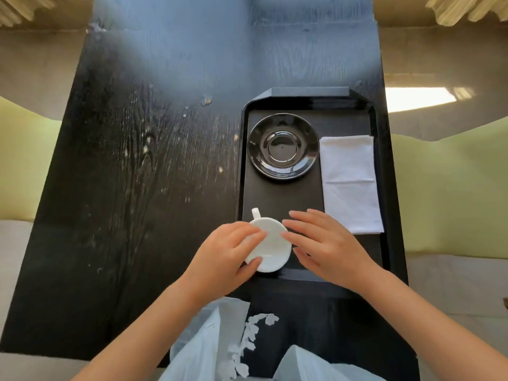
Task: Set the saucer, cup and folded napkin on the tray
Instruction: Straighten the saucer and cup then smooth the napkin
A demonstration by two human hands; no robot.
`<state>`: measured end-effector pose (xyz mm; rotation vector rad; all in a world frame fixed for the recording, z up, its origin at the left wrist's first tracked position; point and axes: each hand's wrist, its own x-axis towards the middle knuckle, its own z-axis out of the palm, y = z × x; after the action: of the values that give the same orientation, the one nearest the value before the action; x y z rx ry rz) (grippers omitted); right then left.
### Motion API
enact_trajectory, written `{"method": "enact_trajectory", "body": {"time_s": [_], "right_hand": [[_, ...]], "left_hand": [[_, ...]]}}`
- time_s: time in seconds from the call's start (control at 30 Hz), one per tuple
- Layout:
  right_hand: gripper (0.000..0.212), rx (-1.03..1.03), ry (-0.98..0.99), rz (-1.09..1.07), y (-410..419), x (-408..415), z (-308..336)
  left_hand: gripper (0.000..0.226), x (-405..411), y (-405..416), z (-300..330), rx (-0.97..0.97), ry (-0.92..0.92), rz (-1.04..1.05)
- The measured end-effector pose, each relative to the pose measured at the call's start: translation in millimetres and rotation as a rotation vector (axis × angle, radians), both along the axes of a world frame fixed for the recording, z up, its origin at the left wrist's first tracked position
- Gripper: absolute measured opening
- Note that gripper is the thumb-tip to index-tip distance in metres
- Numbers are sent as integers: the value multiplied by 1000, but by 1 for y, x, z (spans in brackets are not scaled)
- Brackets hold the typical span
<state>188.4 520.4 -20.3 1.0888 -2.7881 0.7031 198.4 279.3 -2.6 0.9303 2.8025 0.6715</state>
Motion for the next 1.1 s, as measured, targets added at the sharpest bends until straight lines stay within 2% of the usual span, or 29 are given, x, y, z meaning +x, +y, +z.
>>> {"method": "enact_trajectory", "body": {"time_s": [0.1, 0.2, 0.3, 0.57, 0.73, 0.9, 1.1], "right_hand": [[17, 10, 40, 117, -5, 12, -1], [5, 27, 75, 141, -9, 13, -5], [6, 26, 111, 137, -10, 14, -9], [8, 61, 178, 185, -9, 9, -10], [11, 88, 165, 99, -9, 9, -9], [14, 38, 187, -52, -5, 4, -9], [10, 46, 159, -113, -1, -7, -7]], "left_hand": [[29, 27, 1, -6, -10, -23, -45], [20, 32, 3, -11, -17, -23, -14], [10, 31, 4, -14, 2, 1, -13], [12, 26, -1, -20, -4, 68, -80], [21, 5, 1, -18, -19, 119, -129], [22, -15, 12, -18, -35, 153, -138], [21, -31, 22, -16, -37, 146, -100]]}}
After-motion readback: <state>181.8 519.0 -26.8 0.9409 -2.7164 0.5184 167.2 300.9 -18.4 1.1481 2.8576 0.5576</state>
